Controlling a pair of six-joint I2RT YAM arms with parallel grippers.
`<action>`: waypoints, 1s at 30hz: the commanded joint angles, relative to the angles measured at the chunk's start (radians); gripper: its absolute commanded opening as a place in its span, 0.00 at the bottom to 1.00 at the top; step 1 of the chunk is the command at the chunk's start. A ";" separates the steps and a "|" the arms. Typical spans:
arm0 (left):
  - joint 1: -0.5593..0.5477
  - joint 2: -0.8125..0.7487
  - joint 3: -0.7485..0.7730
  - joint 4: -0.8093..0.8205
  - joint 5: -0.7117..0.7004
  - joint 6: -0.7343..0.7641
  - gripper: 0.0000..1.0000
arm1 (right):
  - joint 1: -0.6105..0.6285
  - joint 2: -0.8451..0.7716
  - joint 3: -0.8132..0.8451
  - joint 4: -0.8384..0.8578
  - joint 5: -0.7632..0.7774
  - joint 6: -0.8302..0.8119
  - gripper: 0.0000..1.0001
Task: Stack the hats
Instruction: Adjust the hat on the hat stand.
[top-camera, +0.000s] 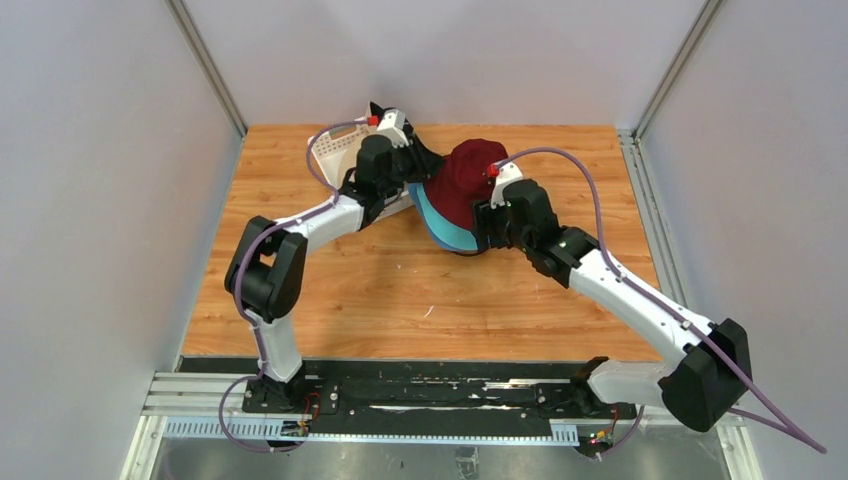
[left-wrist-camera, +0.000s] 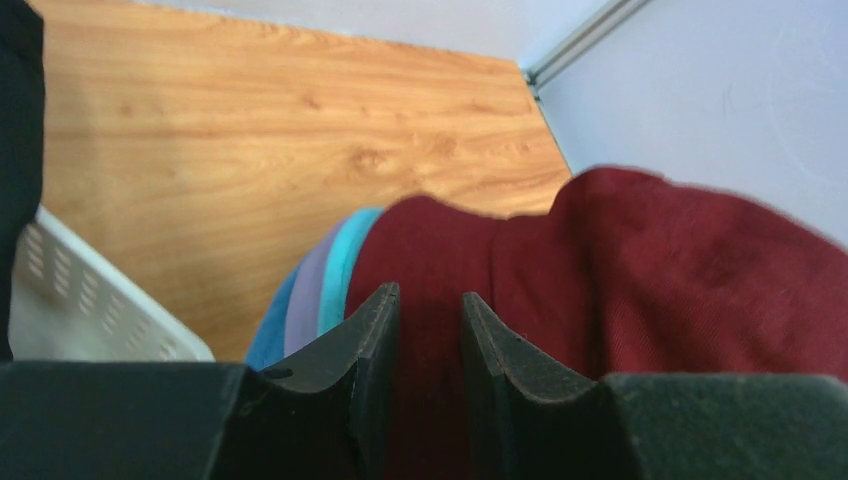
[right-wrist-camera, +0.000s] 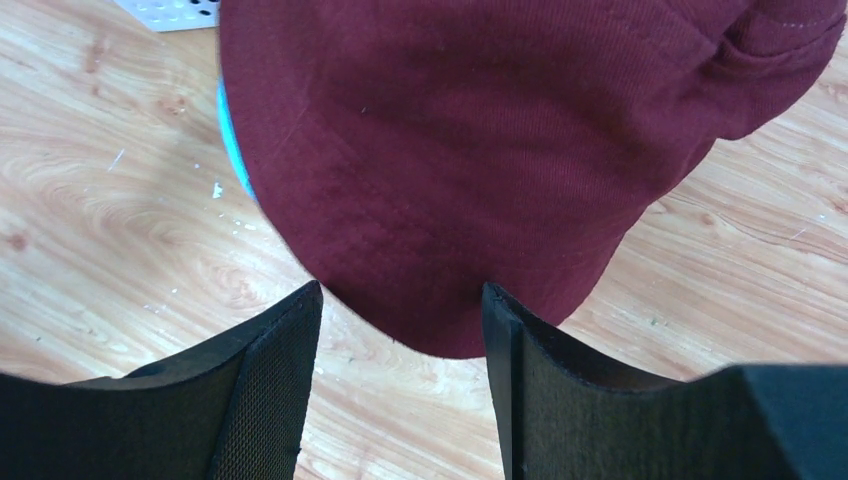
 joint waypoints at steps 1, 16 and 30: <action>-0.024 -0.076 -0.106 0.064 0.031 -0.022 0.34 | 0.020 0.040 0.050 0.044 0.071 -0.026 0.59; -0.135 -0.299 -0.403 0.093 -0.052 -0.053 0.32 | -0.095 0.167 0.133 0.098 0.079 -0.042 0.59; -0.240 -0.248 -0.454 0.184 -0.084 -0.104 0.30 | -0.220 0.132 0.145 0.083 0.043 -0.067 0.59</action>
